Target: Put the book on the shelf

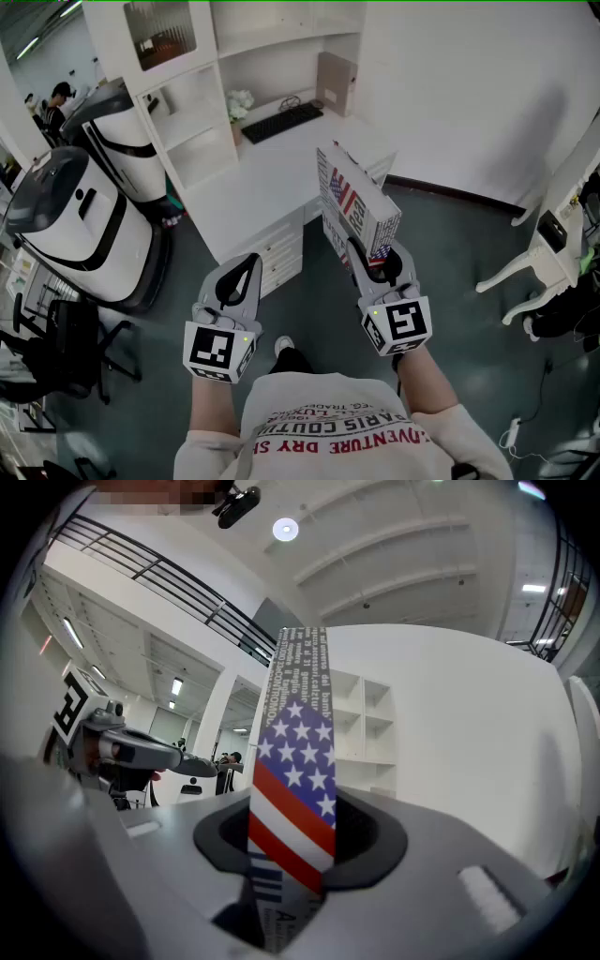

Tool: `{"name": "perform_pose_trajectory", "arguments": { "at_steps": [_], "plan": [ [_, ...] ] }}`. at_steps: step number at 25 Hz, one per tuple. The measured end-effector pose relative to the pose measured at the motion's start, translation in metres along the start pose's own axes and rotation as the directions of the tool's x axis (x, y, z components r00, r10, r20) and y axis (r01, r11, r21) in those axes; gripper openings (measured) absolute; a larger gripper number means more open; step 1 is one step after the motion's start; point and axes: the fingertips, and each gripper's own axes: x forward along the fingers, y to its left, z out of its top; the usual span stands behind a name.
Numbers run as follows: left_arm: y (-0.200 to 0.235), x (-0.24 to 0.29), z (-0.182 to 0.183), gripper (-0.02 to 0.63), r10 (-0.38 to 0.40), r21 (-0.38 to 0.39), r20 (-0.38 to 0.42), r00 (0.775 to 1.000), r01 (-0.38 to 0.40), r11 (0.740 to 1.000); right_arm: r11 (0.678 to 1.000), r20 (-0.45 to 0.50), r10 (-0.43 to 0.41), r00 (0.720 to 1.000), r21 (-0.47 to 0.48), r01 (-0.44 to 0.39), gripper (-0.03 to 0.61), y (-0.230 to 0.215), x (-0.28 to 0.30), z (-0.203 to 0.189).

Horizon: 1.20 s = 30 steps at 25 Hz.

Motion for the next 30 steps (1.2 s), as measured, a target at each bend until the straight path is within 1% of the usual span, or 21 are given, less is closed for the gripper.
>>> {"name": "perform_pose_trajectory", "arguments": {
  "at_steps": [9,14,20,25,30],
  "plan": [
    [0.004,0.004,-0.009,0.006,-0.009,-0.023,-0.020,1.000,0.009,1.000,1.000,-0.011,-0.006,1.000,0.016,0.006,0.150,0.000,-0.001,-0.006],
    [-0.006,0.012,-0.015,0.006,-0.020,-0.038,-0.036,0.999,0.018,0.999,1.000,-0.013,-0.018,1.000,0.021,0.018,0.152,-0.011,-0.007,-0.011],
    [0.004,0.020,-0.030,0.006,-0.020,-0.037,-0.056,0.998,0.018,0.999,0.999,-0.003,-0.028,1.000,0.041,0.028,0.152,-0.018,0.007,-0.018],
    [0.016,0.064,-0.035,0.006,-0.012,-0.044,-0.081,0.997,0.008,0.999,0.998,-0.007,-0.024,1.000,0.062,0.024,0.152,-0.052,0.040,-0.026],
    [0.043,0.120,-0.042,0.006,-0.010,-0.046,-0.085,0.996,0.006,0.999,0.999,0.002,-0.019,1.000,0.051,0.019,0.152,-0.083,0.095,-0.032]
  ]
}}
